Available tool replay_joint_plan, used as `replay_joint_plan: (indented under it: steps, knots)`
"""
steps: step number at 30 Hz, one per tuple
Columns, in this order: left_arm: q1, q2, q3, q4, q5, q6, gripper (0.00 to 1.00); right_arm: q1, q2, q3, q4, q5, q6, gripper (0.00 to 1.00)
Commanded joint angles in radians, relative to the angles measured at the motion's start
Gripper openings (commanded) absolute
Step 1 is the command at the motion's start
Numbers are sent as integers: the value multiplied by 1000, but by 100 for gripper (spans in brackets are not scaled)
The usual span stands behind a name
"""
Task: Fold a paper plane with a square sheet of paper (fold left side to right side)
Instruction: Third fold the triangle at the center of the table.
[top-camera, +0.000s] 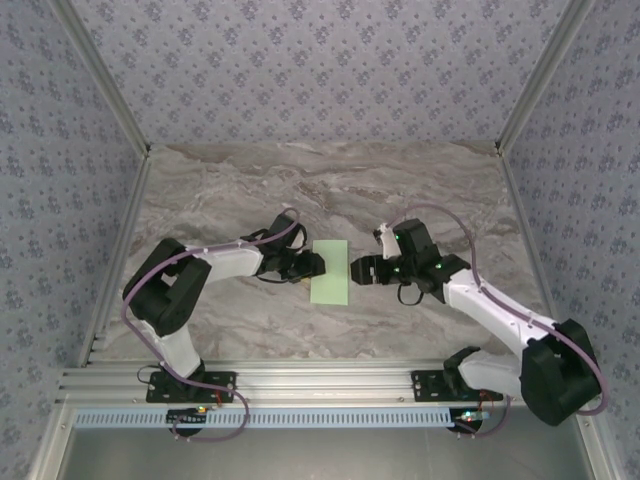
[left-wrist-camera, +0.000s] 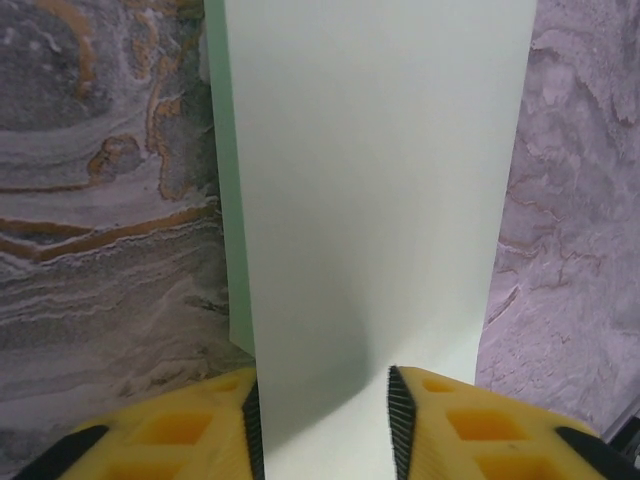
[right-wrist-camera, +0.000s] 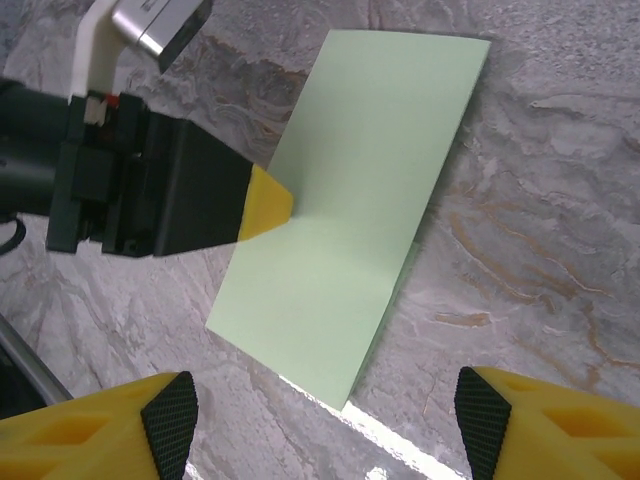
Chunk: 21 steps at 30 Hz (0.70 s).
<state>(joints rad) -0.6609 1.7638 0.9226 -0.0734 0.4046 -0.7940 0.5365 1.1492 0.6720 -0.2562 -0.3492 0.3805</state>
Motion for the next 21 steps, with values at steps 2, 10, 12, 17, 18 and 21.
replay_joint_plan:
  steps: [2,10,12,17,18,21]
  knots:
    - [4,-34,-3,3,8,-5,27,92,-72,-52,48,133,-93,76]
    - [4,-67,1,-14,21,-32,12,414,-85,-163,187,479,-298,83]
    - [3,-70,3,-17,27,-37,11,508,-40,-167,214,590,-350,85]
    - [4,-71,7,-24,38,-54,8,641,125,-137,261,754,-444,86]
    - [3,-70,8,-29,41,-57,7,660,158,-129,272,780,-460,86]
    - [4,-73,10,-28,48,-60,7,696,252,-102,319,833,-494,86]
